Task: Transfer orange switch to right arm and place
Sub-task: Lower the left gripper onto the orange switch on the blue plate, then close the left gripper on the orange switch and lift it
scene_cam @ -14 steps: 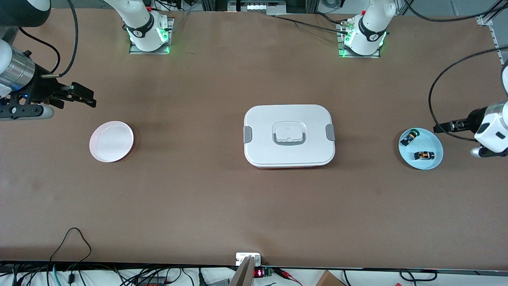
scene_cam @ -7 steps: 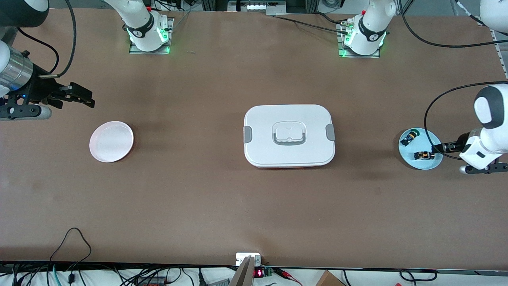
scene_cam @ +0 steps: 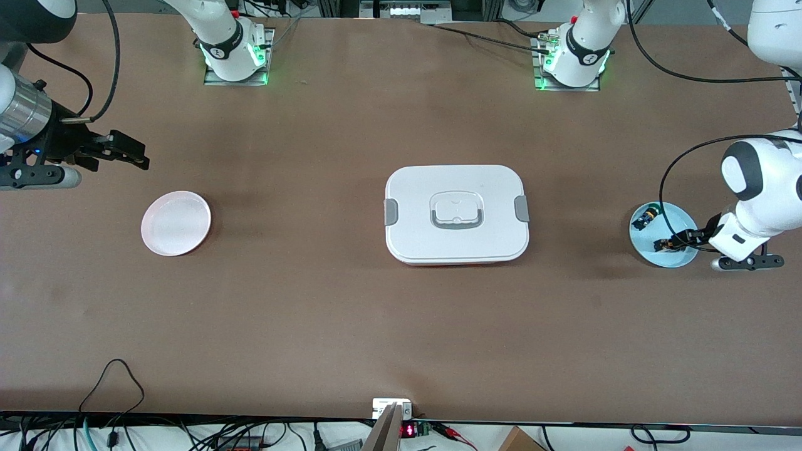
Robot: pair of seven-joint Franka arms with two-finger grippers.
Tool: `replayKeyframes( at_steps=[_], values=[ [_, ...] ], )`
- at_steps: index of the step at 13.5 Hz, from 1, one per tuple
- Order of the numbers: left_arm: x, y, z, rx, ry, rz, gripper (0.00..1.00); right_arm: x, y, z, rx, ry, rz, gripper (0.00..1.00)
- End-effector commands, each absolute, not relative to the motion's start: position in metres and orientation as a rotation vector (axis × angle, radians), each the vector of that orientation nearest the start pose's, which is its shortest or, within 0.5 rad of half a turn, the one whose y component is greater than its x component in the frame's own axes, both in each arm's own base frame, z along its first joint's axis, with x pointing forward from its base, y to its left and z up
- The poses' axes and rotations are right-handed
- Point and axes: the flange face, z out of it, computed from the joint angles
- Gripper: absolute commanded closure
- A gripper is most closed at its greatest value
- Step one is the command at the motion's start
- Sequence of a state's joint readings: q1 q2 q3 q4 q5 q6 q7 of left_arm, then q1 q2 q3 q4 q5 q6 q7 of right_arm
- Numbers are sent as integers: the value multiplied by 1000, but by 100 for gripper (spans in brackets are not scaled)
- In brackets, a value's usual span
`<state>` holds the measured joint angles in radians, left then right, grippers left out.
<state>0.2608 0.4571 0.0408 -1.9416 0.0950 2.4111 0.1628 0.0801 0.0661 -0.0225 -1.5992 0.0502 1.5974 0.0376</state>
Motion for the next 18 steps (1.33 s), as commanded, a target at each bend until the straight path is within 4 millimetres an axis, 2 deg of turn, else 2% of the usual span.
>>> replayKeyframes(
  at_steps=[1,3,8,13,18],
  values=[
    [596,181,229,-3094,-77,2,0,568,37,579,-3092,-3,113,0],
    [596,182,221,-3129,-93,-15,0,568,37,579,-3092,-3,113,0],
    [591,198,196,-3156,-41,-52,0,568,36,579,-3092,0,113,0],
    [587,187,197,-3168,-30,-36,0,568,36,579,-3092,0,115,0],
    [571,183,180,-3186,-27,33,0,568,36,579,-3092,0,116,0]
  ],
)
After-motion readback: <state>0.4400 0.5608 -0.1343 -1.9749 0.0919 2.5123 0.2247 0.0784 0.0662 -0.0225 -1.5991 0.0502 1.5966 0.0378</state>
